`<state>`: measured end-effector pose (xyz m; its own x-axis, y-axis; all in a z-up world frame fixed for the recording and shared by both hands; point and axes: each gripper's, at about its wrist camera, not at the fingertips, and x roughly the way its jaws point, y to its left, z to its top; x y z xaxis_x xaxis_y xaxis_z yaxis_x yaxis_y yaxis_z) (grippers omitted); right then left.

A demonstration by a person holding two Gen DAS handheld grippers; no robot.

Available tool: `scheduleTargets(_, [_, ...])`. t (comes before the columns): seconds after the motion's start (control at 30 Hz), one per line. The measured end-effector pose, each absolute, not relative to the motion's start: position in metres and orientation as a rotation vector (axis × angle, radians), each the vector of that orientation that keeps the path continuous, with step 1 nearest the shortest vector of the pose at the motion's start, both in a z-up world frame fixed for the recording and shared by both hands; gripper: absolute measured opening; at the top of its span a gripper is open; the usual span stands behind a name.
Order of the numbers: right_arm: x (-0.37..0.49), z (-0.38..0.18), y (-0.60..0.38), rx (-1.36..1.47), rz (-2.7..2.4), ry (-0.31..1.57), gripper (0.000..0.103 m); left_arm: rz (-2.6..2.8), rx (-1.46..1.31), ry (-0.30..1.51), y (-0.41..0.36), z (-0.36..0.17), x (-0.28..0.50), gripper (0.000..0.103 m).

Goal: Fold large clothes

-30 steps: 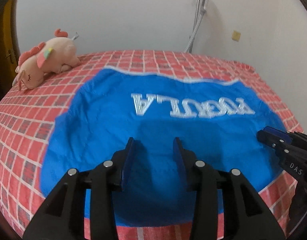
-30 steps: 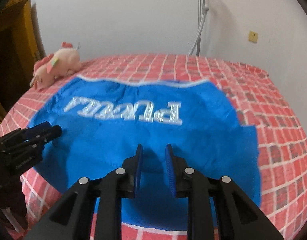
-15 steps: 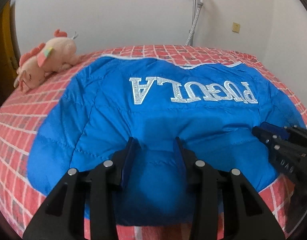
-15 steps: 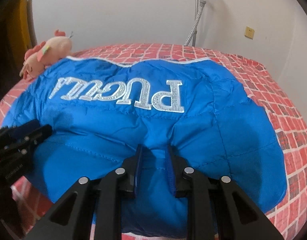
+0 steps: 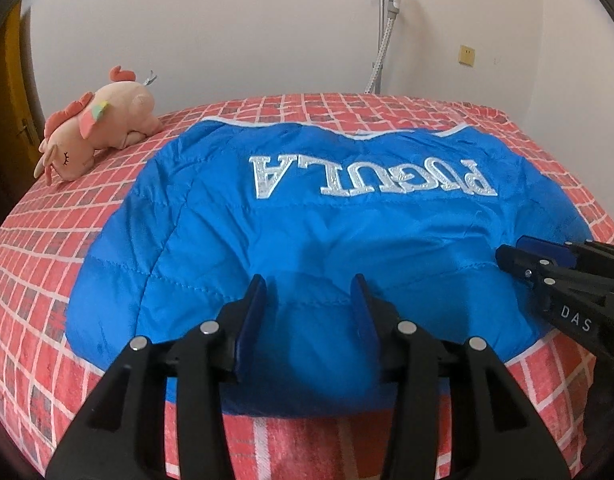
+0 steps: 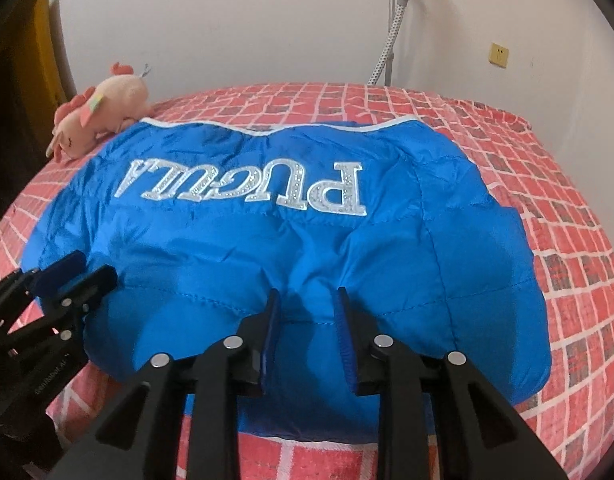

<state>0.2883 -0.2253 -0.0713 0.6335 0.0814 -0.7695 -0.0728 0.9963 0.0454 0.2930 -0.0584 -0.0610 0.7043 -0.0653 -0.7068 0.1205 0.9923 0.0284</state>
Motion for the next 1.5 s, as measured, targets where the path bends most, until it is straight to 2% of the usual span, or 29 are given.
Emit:
scheduleTargets(0.5, [0.295, -0.088, -0.223, -0.01, 0.082, 0.901, 0.028, -0.106, 0.099, 0.81, -0.059, -0.076, 0.297, 0.044])
scheduleTargets(1.2, [0.298, -0.076, -0.231, 0.018, 0.13, 0.935, 0.029, -0.142, 0.031, 0.868, -0.049, -0.061, 0.306, 0.045])
scheduleTargets(1.23, [0.298, -0.073, -0.233, 0.026, 0.136, 0.94, 0.03, -0.137, 0.03, 0.866, -0.047, -0.057, 0.306, 0.045])
scheduleTargets(1.3, [0.294, -0.064, -0.238, 0.034, 0.146, 0.923, 0.041, -0.121, 0.026, 0.847, -0.039, -0.048, 0.305, 0.05])
scheduleTargets(1.37, [0.291, -0.049, -0.246, 0.027, 0.123, 0.873, 0.055, -0.107, 0.014, 0.829, -0.028, -0.037, 0.304, 0.059])
scheduleTargets(1.5, [0.295, -0.03, -0.281, 0.091, 0.089, 0.85, 0.067, -0.054, -0.027, 0.809, 0.011, -0.014, 0.31, 0.072])
